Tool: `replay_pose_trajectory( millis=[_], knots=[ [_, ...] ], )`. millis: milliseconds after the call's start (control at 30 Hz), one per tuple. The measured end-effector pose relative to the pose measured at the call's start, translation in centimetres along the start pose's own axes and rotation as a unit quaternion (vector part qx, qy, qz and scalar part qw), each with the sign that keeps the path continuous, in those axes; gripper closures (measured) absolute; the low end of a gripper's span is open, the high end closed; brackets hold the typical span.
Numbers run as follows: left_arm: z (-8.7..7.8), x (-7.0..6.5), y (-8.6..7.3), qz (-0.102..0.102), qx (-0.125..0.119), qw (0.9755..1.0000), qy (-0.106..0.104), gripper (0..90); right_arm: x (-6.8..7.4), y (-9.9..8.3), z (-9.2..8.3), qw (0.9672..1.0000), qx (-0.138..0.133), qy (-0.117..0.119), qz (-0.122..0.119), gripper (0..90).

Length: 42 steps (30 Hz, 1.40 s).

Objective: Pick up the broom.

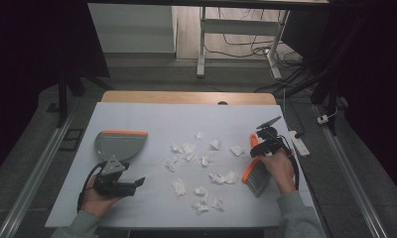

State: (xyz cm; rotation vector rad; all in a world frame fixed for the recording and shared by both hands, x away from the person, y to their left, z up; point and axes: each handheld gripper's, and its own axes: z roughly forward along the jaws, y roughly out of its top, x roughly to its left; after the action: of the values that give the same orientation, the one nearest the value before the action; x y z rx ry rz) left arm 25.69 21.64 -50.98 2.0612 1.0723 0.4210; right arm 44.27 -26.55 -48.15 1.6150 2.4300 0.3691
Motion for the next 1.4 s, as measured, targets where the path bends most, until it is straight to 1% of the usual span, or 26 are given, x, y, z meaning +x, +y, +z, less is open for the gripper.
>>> replay_pose_trajectory(
  millis=[67,100,233,300,333,500,567,600,700,767,800,933,1033,1100,1167,1267,1400],
  knots=[
    [0.0,0.0,0.0,0.0,0.001,1.0,-0.001,21.9,0.0,0.0,0.4,0.9999,0.01,0.004,0.002,38.1],
    [0.0,0.0,0.0,0.001,0.001,1.0,-0.001,21.9,0.1,0.0,0.5,0.9999,0.011,0.005,0.003,39.0],
    [0.0,0.0,0.0,0.001,0.001,1.0,-0.001,21.9,0.1,0.1,0.7,0.9998,0.017,-0.004,0.013,42.9],
    [0.0,0.0,-0.1,0.002,0.001,1.0,-0.001,21.9,0.1,0.1,0.8,0.9995,0.02,-0.006,0.023,44.7],
    [0.0,0.0,-0.1,0.002,0.001,1.0,-0.001,22.0,0.0,0.1,0.9,0.9994,0.02,0.0,0.029,45.1],
    [0.0,-0.1,-0.1,0.002,0.0,1.0,0.0,22.0,0.4,0.0,0.8,0.9989,0.024,-0.015,0.036,50.6],
    [0.0,-0.2,-0.1,0.005,0.002,1.0,0.0,22.2,0.7,-0.1,0.8,0.9984,0.02,-0.026,0.045,54.9],
    [0.0,-0.2,-0.2,0.005,0.002,1.0,-0.001,22.2,0.8,-0.1,0.8,0.9984,0.018,-0.027,0.046,59.1],
    [-0.1,-0.3,-0.2,0.007,0.0,1.0,-0.002,22.2,1.2,-0.4,0.7,0.9977,0.012,-0.036,0.056,61.9],
    [-0.1,-0.3,-0.2,0.007,-0.001,1.0,-0.001,22.4,1.3,-0.4,0.7,0.9975,0.012,-0.038,0.058,68.2],
    [-0.1,-0.3,-0.2,0.007,-0.002,1.0,-0.002,22.4,1.3,-0.4,0.7,0.9977,0.012,-0.036,0.056,69.9],
    [-0.2,-0.3,-0.3,0.007,-0.003,1.0,-0.001,22.5,1.5,-0.4,0.7,0.9977,0.013,-0.041,0.052,70.6],
    [-0.3,-0.3,-0.3,0.007,-0.005,1.0,0.0,22.6,1.4,-0.5,0.7,0.9982,0.008,-0.037,0.046,70.8],
    [-0.3,-0.4,-0.3,0.007,-0.005,1.0,0.001,22.7,1.3,-0.7,0.7,0.9987,0.0,-0.034,0.037,71.0],
    [-0.3,-0.4,-0.3,0.007,-0.005,1.0,0.001,22.9,1.3,-1.0,0.7,0.9988,-0.011,-0.034,0.033,71.1],
    [-0.3,-0.4,-0.3,0.006,-0.005,1.0,0.0,23.0,1.2,-1.3,0.6,0.999,-0.021,-0.027,0.03,71.1],
    [-0.2,-0.3,-0.3,0.008,-0.003,1.0,-0.001,23.0,0.8,-1.7,0.1,0.9989,-0.035,-0.027,0.02,71.1]
  ],
)
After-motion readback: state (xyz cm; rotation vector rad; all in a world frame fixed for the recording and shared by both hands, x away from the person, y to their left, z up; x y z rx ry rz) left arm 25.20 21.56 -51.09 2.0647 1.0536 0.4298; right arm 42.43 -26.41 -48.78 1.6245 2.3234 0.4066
